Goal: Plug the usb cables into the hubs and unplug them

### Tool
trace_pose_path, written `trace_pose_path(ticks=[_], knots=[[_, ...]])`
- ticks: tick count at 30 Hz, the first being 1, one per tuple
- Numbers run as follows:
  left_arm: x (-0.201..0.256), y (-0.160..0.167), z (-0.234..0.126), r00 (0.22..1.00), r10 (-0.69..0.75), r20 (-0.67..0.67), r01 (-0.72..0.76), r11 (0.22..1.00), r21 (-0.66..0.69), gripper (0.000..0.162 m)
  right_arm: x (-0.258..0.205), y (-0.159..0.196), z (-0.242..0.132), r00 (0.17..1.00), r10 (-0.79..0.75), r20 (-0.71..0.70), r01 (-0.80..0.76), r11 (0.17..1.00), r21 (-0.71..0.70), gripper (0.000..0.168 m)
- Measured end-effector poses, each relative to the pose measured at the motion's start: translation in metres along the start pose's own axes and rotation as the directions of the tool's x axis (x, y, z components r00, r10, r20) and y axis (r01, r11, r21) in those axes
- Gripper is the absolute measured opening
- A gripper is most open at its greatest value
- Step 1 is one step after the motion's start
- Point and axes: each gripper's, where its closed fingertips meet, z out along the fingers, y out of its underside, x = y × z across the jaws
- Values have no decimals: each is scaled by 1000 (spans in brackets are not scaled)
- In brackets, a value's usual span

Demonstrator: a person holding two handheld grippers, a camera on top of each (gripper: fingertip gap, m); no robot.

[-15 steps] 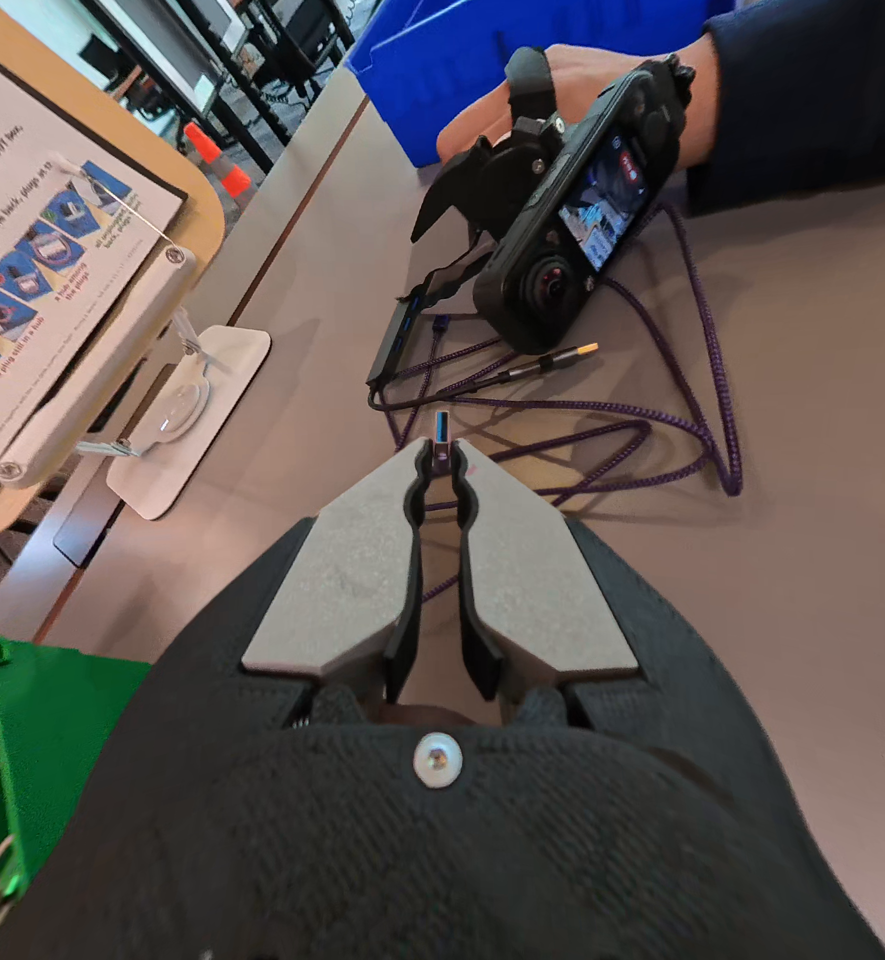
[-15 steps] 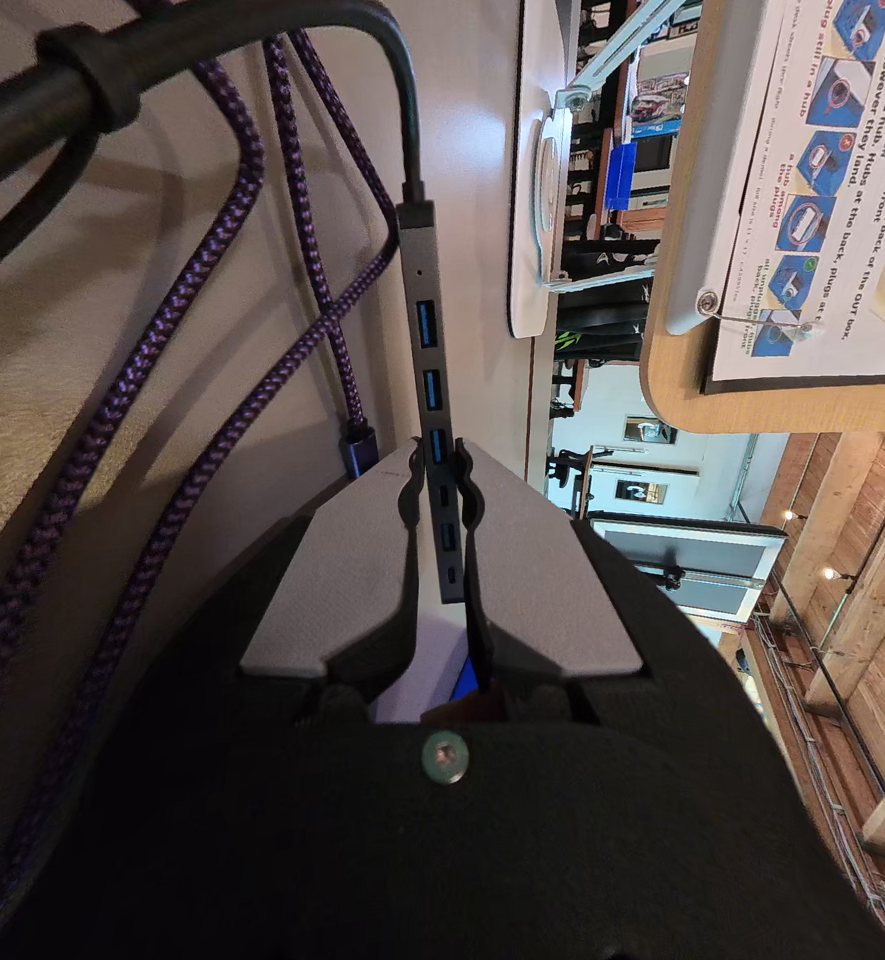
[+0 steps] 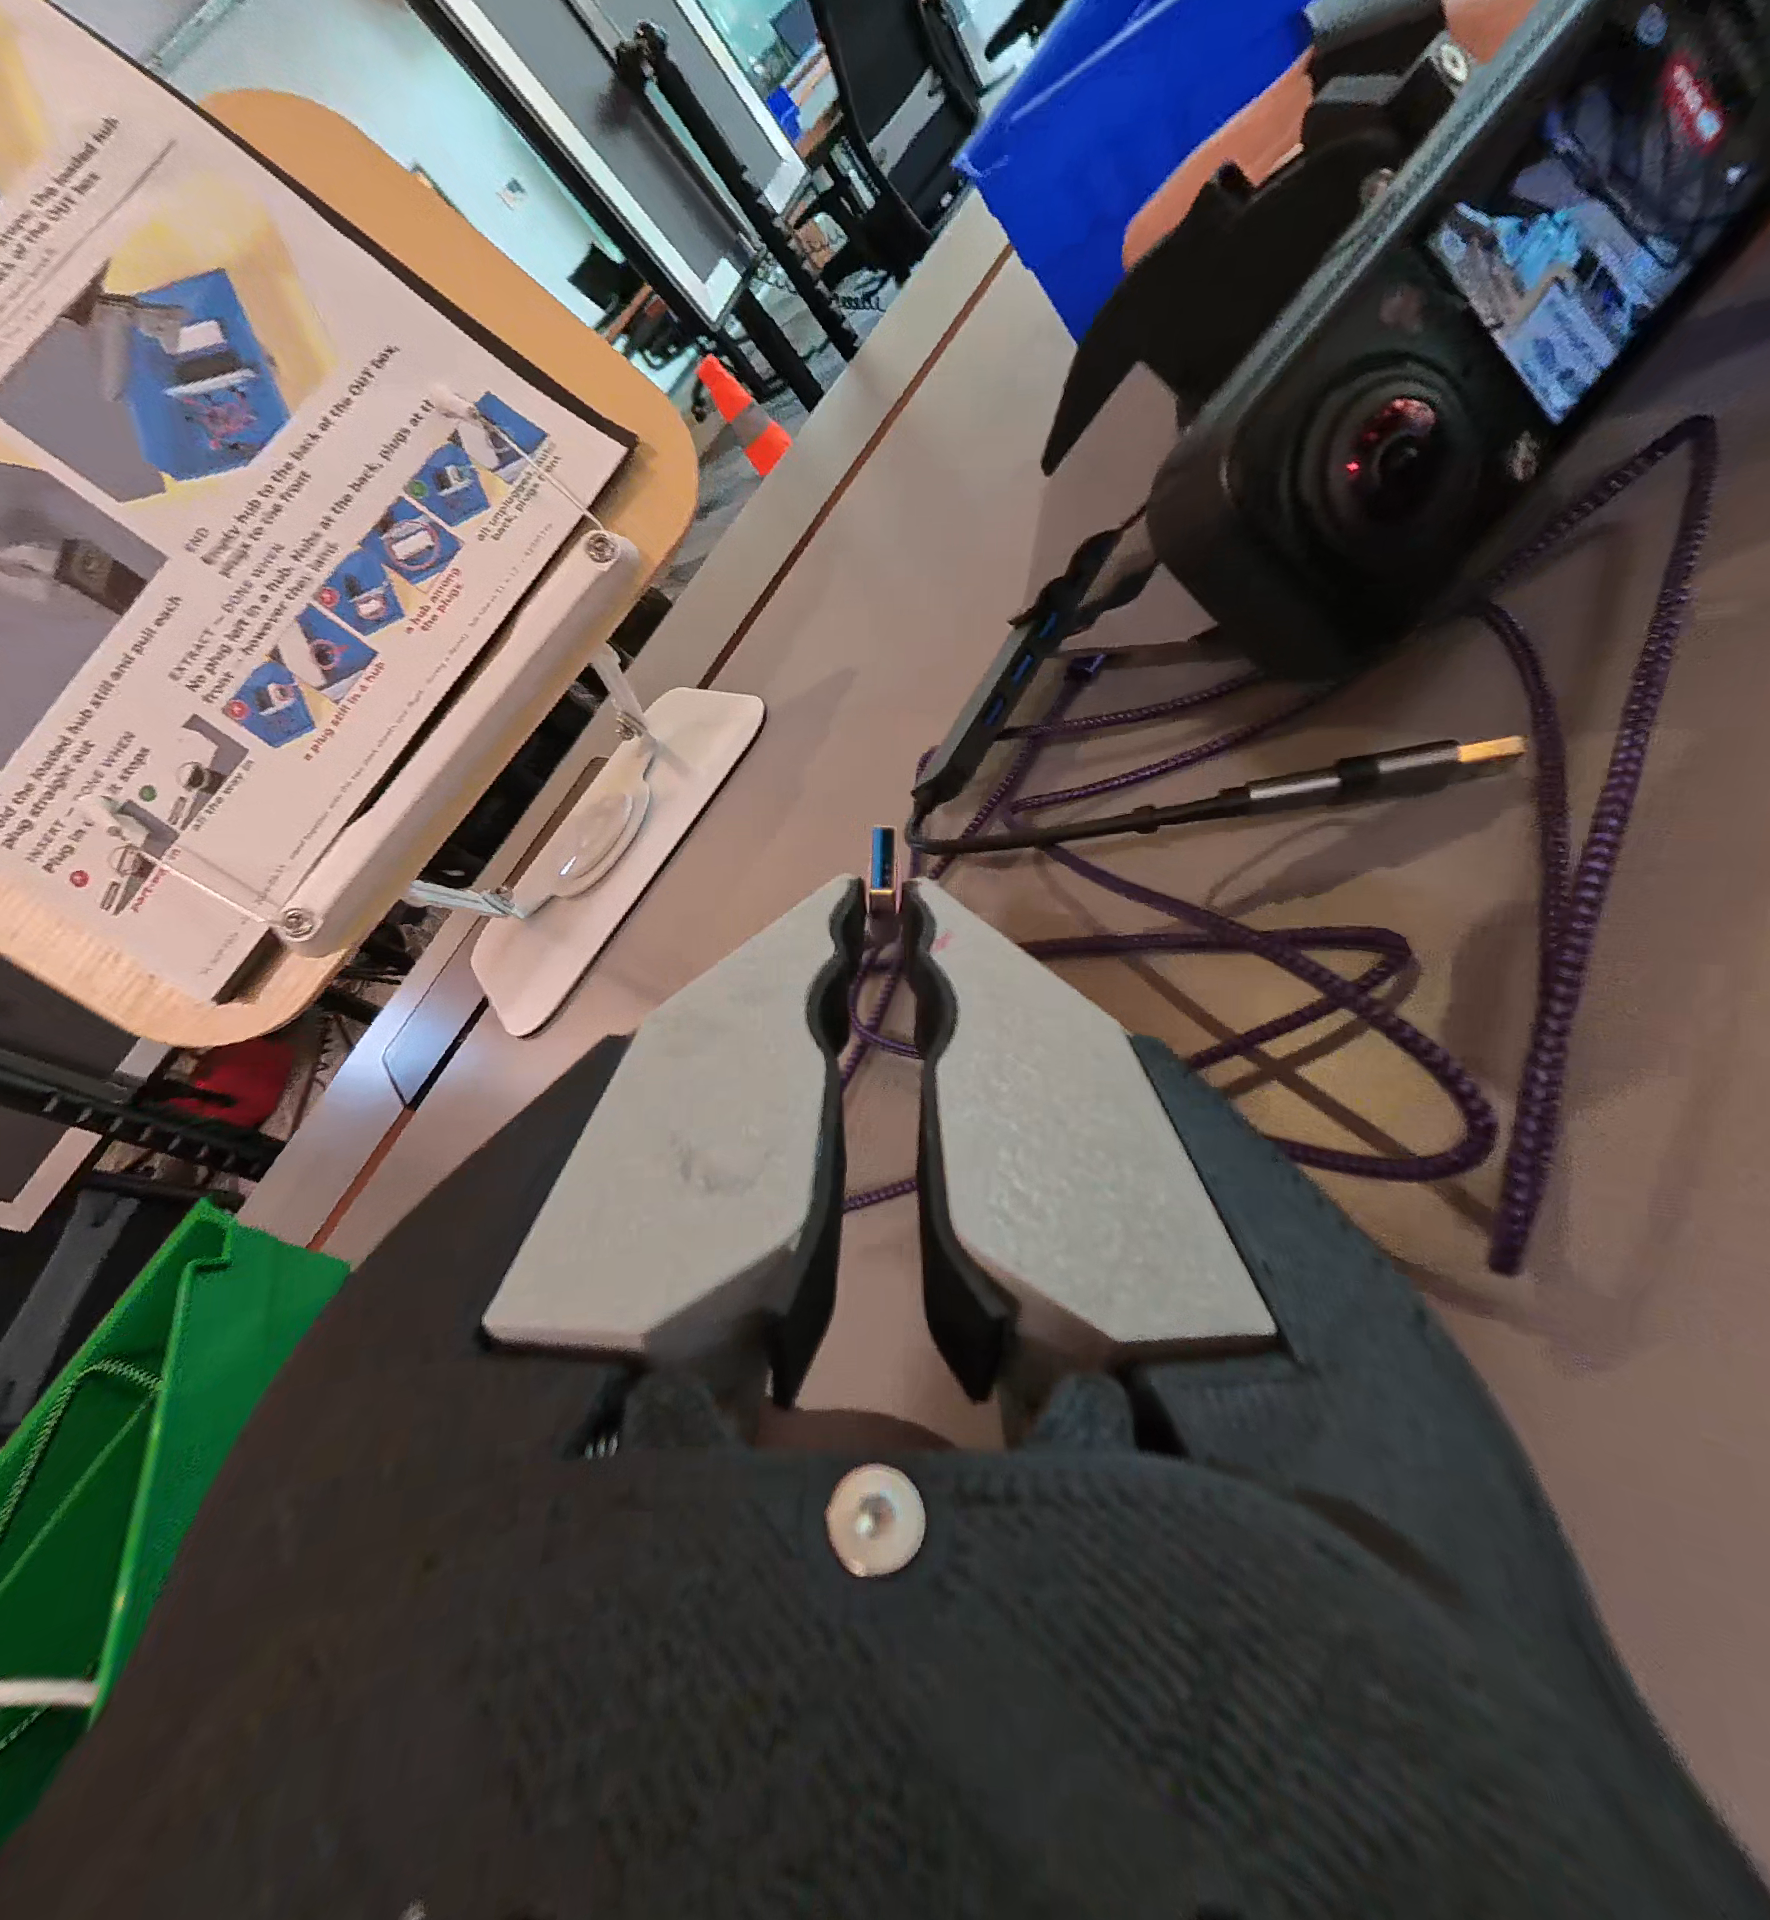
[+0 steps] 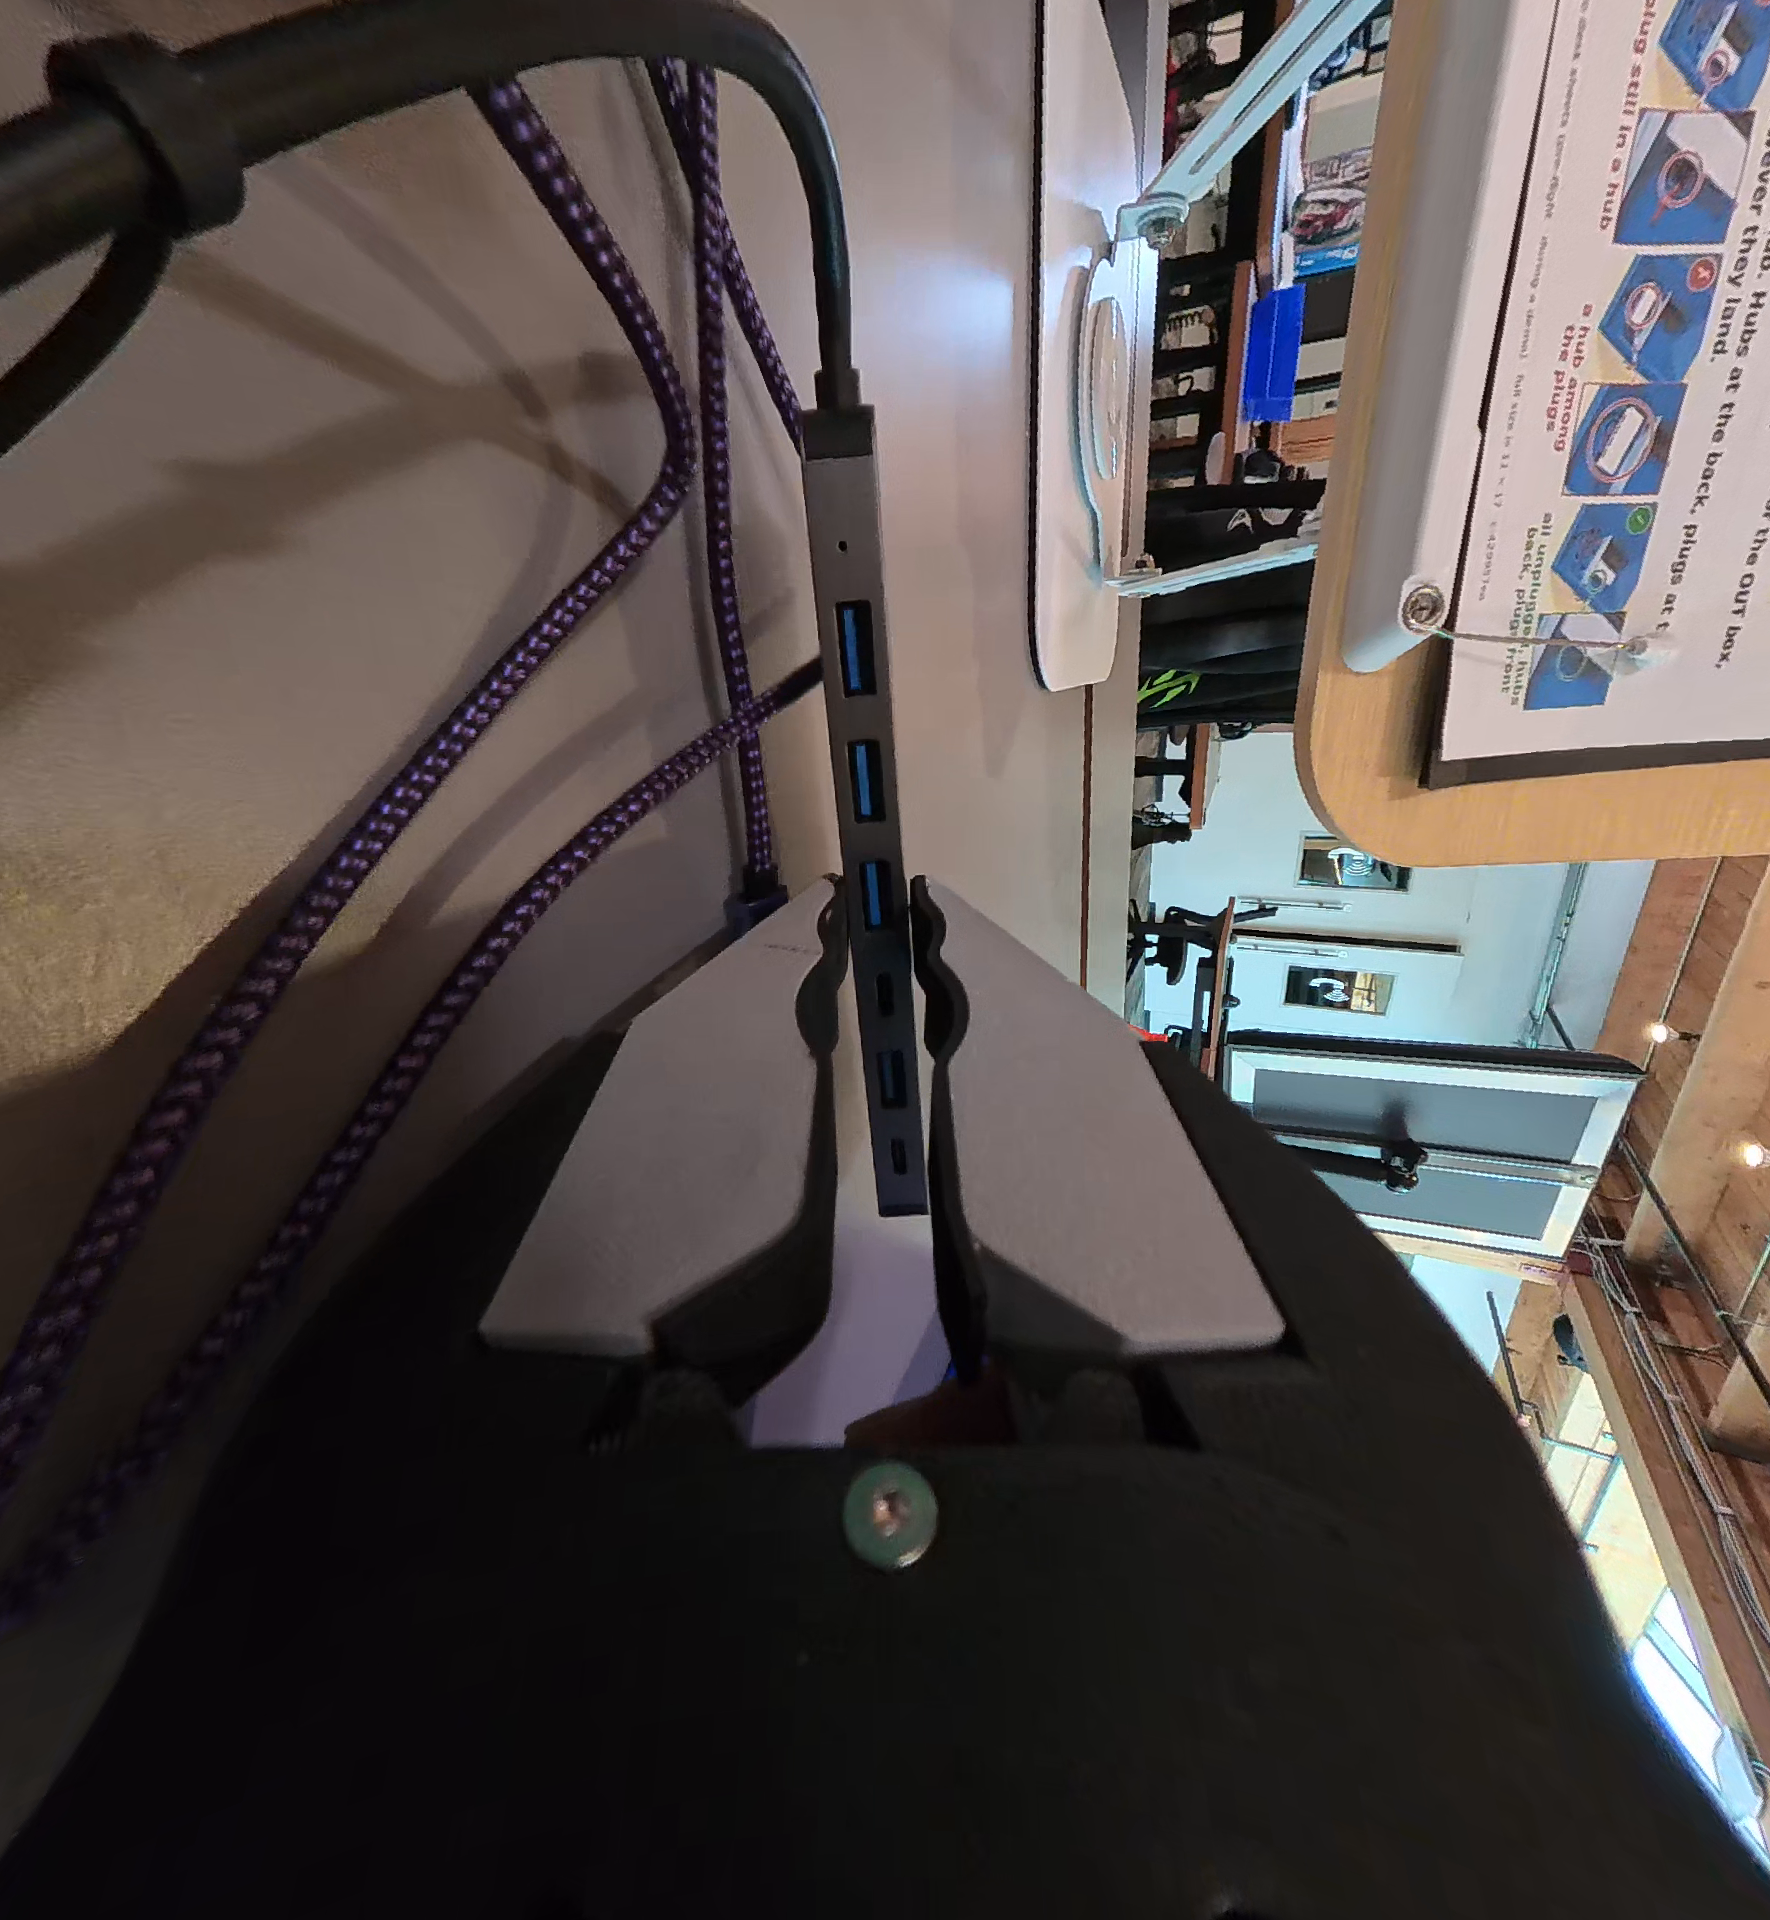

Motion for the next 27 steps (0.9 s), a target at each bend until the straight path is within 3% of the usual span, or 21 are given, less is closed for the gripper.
trace_pose_path(ticks=[5,11,15,19,23,27], knots=[[17,3,6,995,8,-102,-10,1000,-21,3,2,-5,-1,1000,-11,-25,12,1000,13,9],[21,-3,4,967,-115,-228,116,993,-9,3,-2,-9,-2,999,-29,-17,29,999,26,11],[23,-17,-12,863,-265,-431,291,957,-5,3,-2,-11,-3,1000,-23,-12,24,999,40,13],[20,-19,-28,789,-311,-529,333,941,-56,3,-2,-13,-4,1000,-20,-11,21,998,58,14],[5,-24,-29,840,-289,-458,330,944,9,3,-3,-14,-4,1000,-11,-9,12,998,66,14],[-6,-12,-17,940,-218,-262,230,973,14,3,-2,-15,-6,1000,3,-10,-2,997,79,19]])
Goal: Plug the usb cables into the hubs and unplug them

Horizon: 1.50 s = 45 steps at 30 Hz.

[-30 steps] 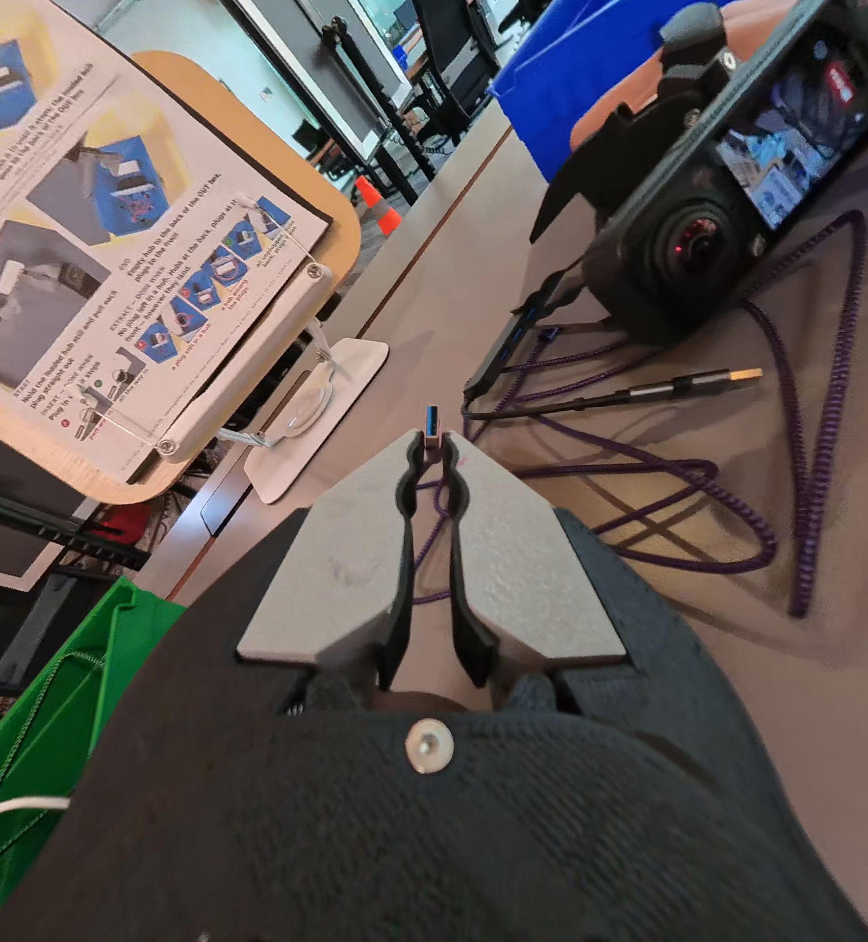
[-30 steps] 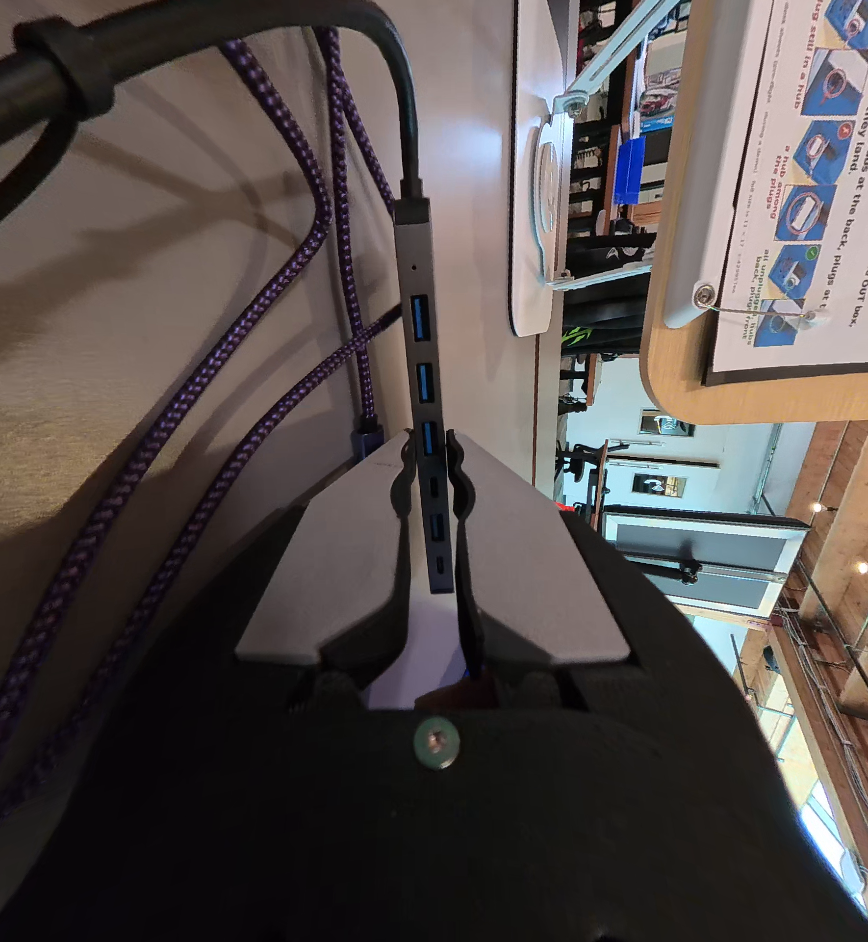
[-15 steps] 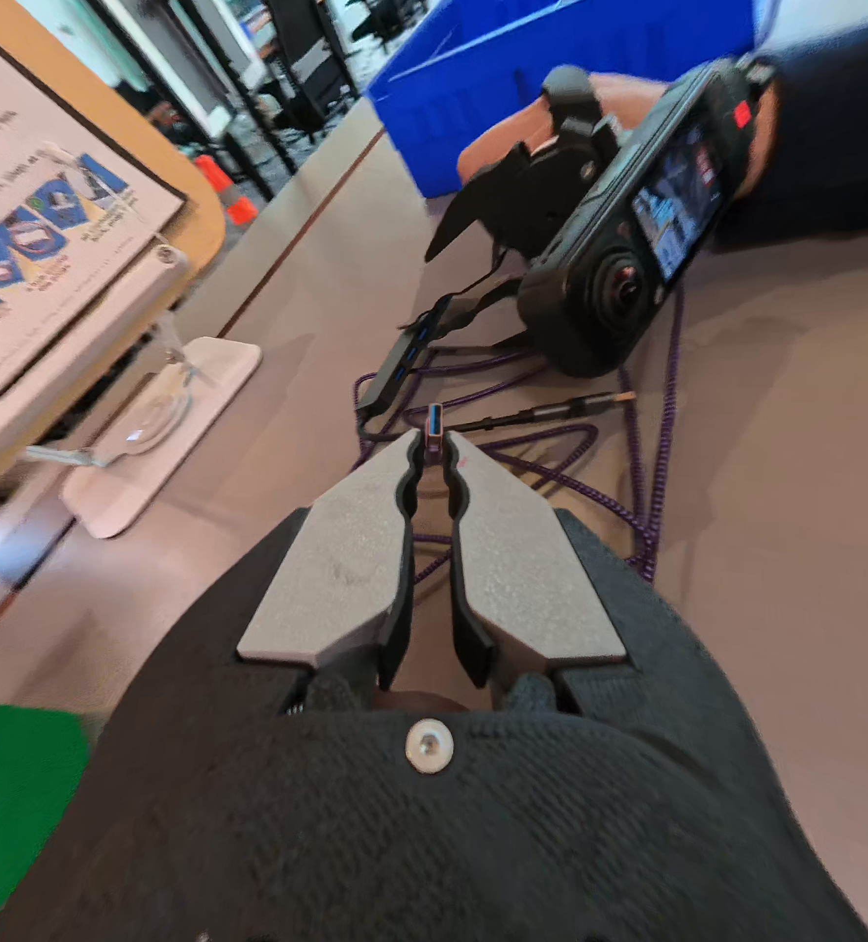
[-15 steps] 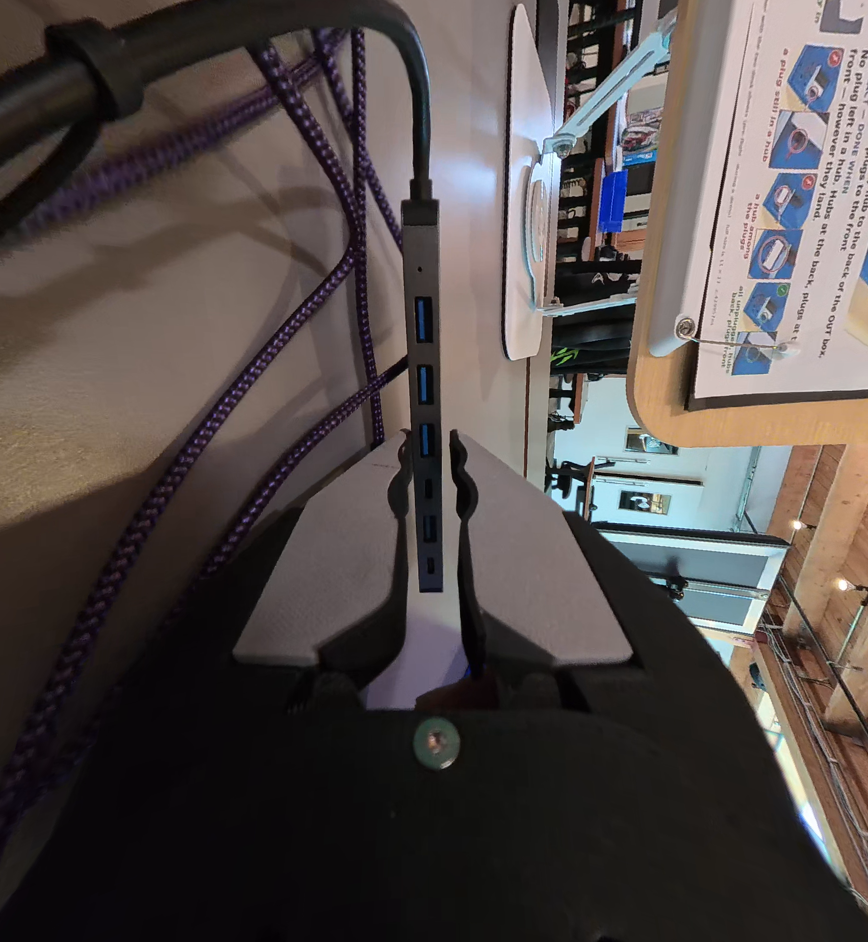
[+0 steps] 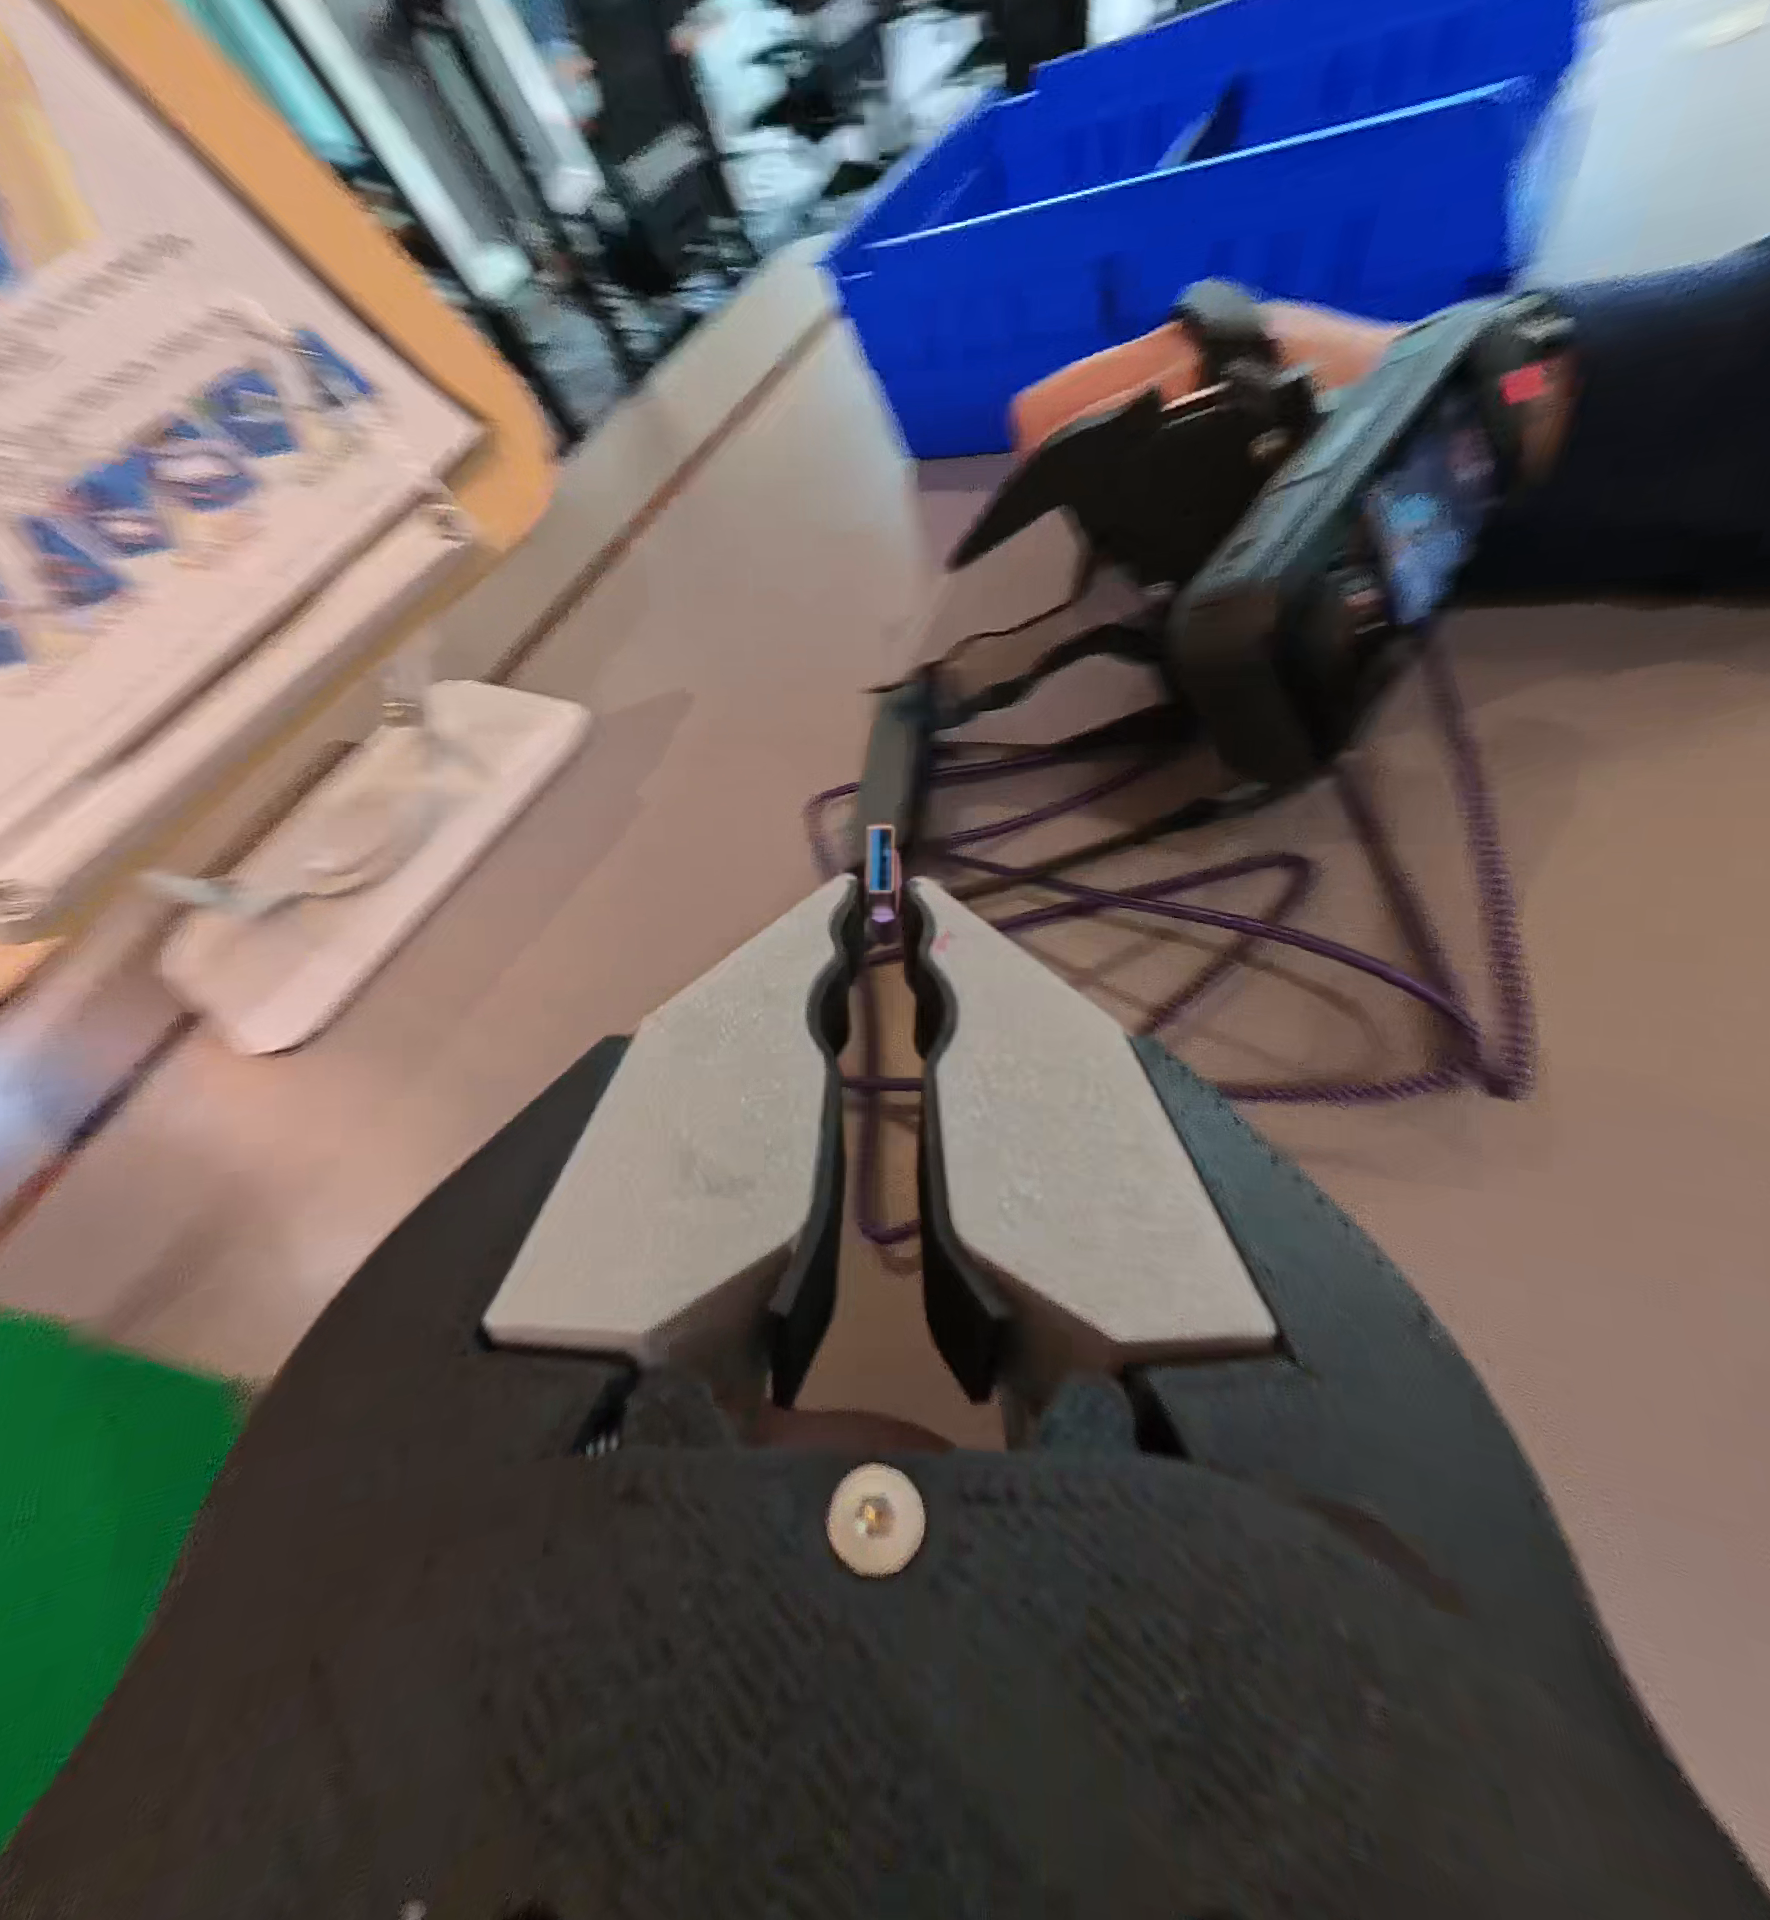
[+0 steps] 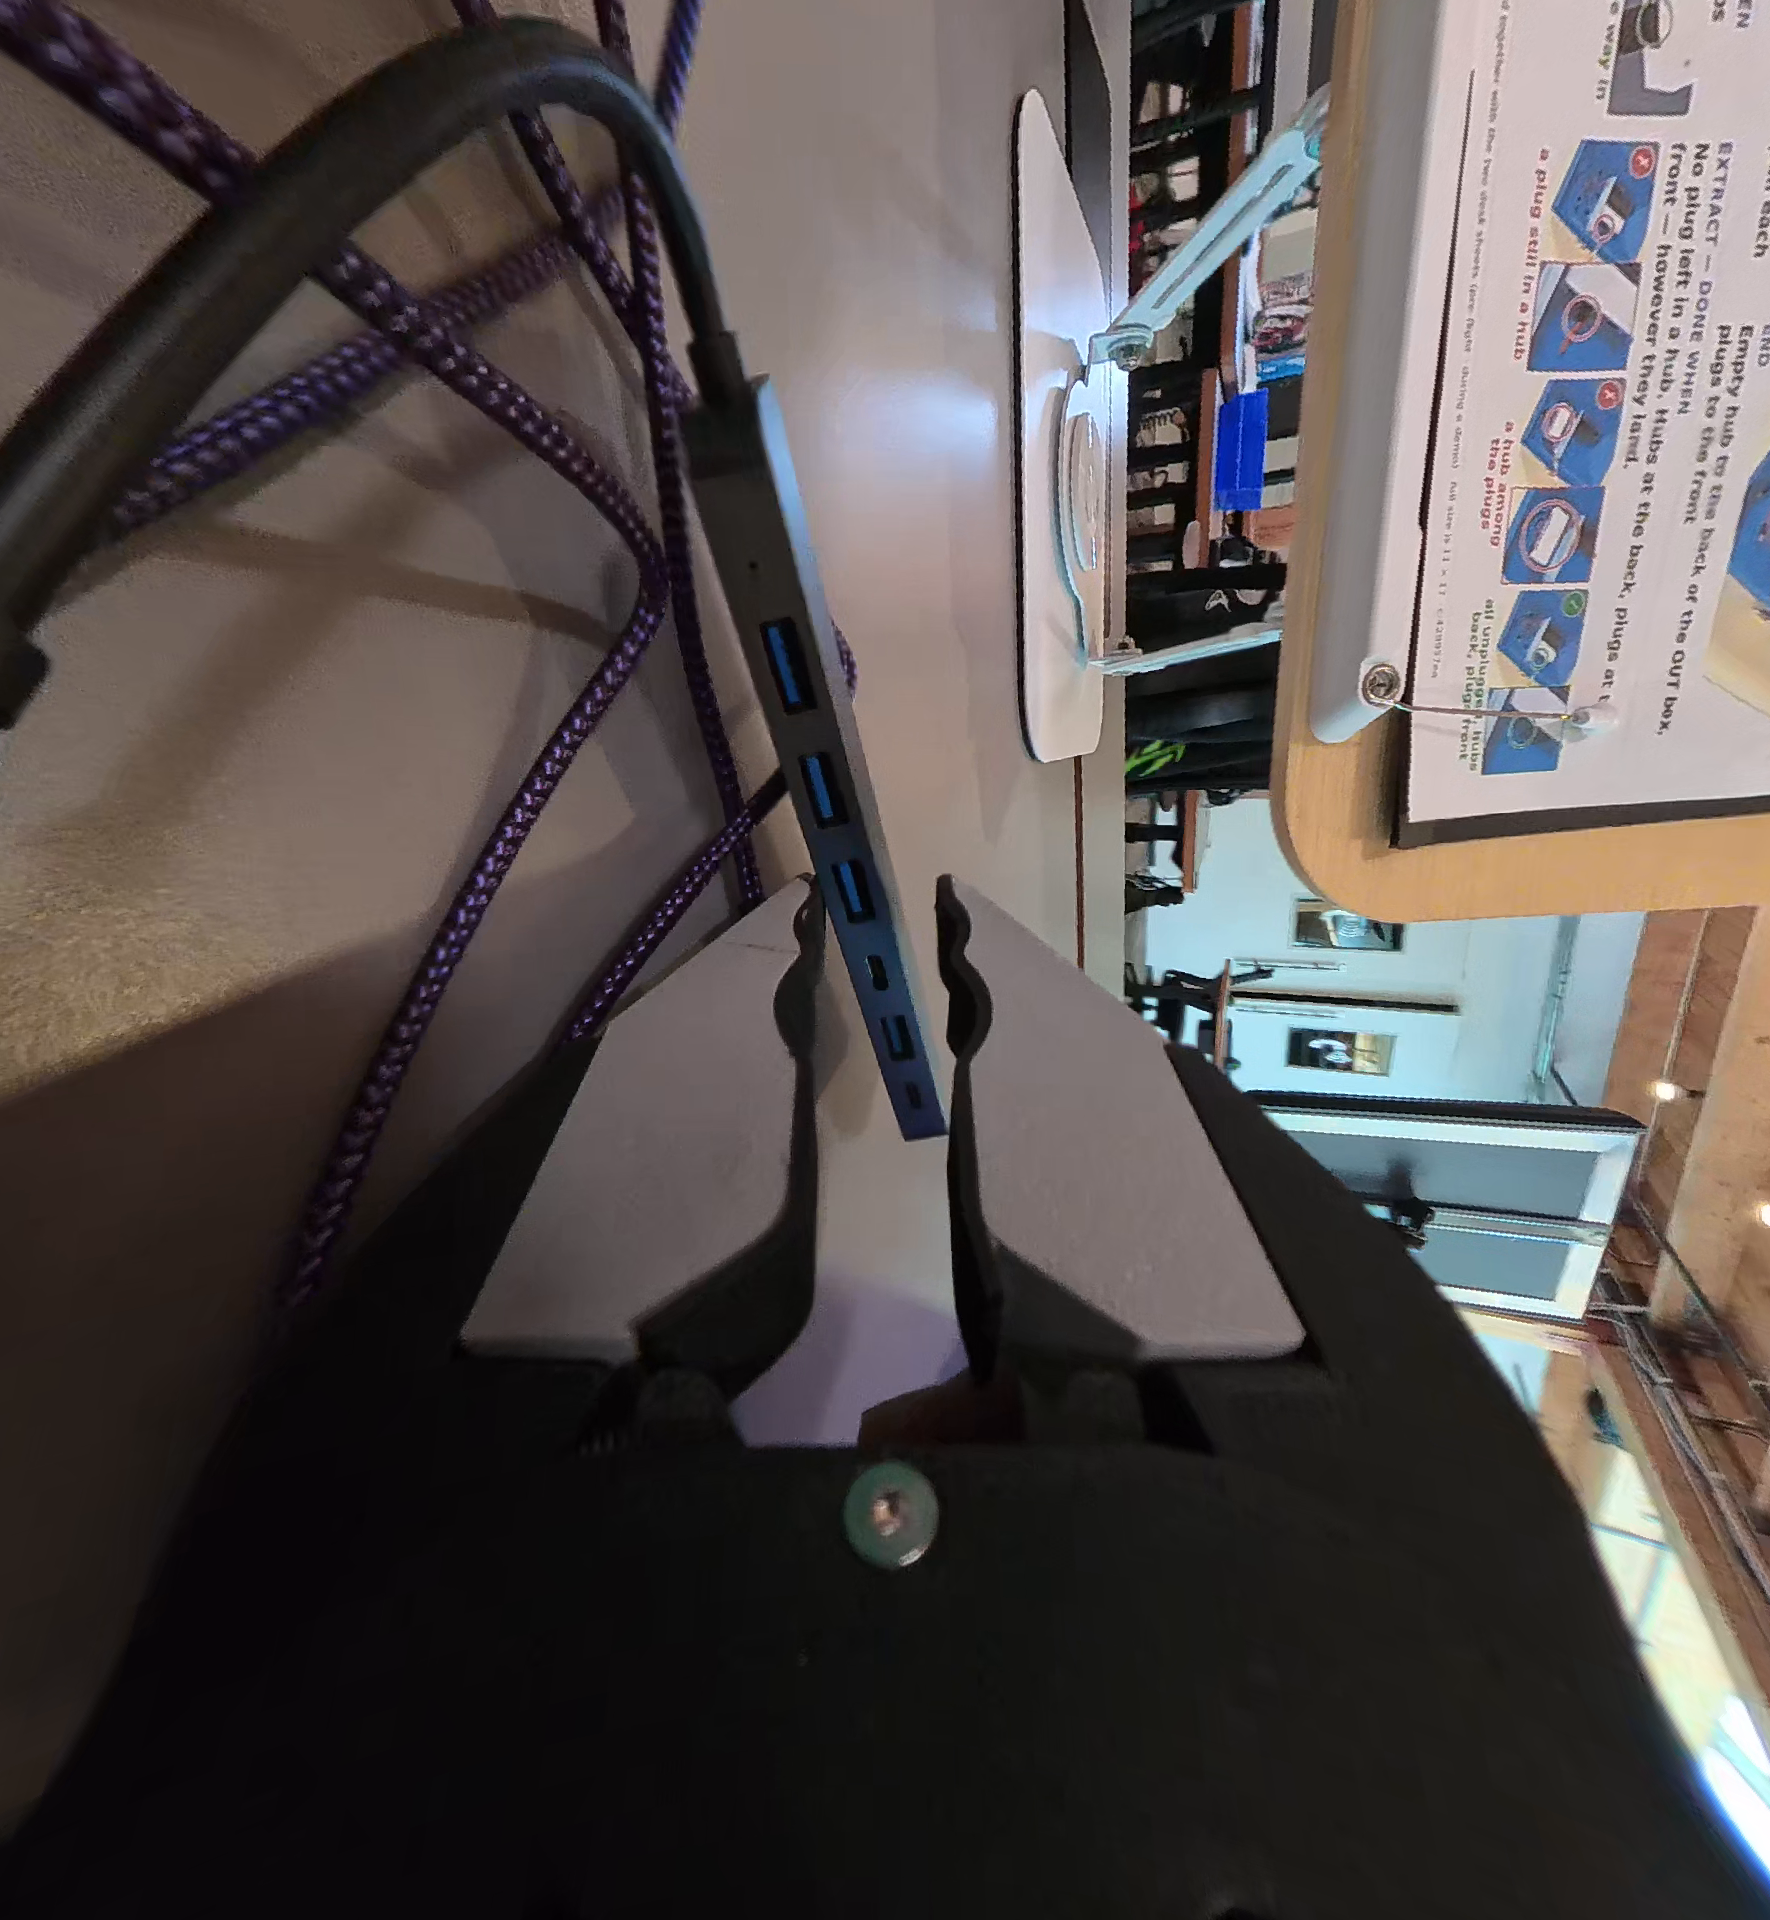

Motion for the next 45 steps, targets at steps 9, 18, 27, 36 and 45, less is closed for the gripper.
trace_pose_path(ticks=[9,18,27,36,45], knots=[[-33,13,1,890,197,411,-203,979,-30,3,-3,-11,-11,994,86,70,-93,991,96,29],[-22,8,9,915,147,375,-167,986,21,3,27,-67,-75,917,307,253,-395,781,483,16],[-7,-11,8,956,-294,24,279,927,249,3,26,-126,-74,925,335,180,-378,757,532,17],[-9,-19,3,904,-422,-61,420,856,302,3,33,-142,-72,903,402,150,-417,743,524,13],[-19,-21,0,836,-538,-106,539,769,344,3,41,-146,-70,894,438,93,-421,753,505,11]])
